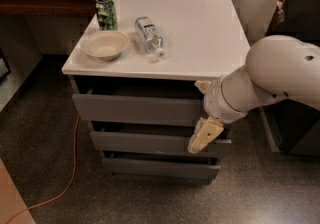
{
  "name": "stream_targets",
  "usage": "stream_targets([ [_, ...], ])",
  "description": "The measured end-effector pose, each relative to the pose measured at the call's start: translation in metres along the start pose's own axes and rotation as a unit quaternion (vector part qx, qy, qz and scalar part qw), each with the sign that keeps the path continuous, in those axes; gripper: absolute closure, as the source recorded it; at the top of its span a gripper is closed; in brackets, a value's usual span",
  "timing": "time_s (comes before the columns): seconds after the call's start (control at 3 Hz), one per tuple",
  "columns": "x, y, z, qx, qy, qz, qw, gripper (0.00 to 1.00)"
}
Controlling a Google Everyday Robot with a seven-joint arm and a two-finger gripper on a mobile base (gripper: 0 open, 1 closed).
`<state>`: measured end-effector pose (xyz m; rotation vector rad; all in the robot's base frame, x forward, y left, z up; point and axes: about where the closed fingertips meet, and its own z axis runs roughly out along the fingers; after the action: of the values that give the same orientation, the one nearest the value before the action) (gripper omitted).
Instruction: Open middle drawer
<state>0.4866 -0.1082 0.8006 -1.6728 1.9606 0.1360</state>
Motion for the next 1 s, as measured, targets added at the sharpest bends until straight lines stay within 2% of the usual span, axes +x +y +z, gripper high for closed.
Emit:
stream_targets([
  [0.33, 0.004, 0.005, 0.007, -0.010, 0.006, -0.005, 0.9999, 0.00],
  [0.67, 0.020, 0.022, 0.034, -0.032, 0.012, -0.016, 0.9993, 0.00],
  [1.0, 0.054, 0.044, 0.076, -0.060, 0.010, -0.025, 0.9978, 0.00],
])
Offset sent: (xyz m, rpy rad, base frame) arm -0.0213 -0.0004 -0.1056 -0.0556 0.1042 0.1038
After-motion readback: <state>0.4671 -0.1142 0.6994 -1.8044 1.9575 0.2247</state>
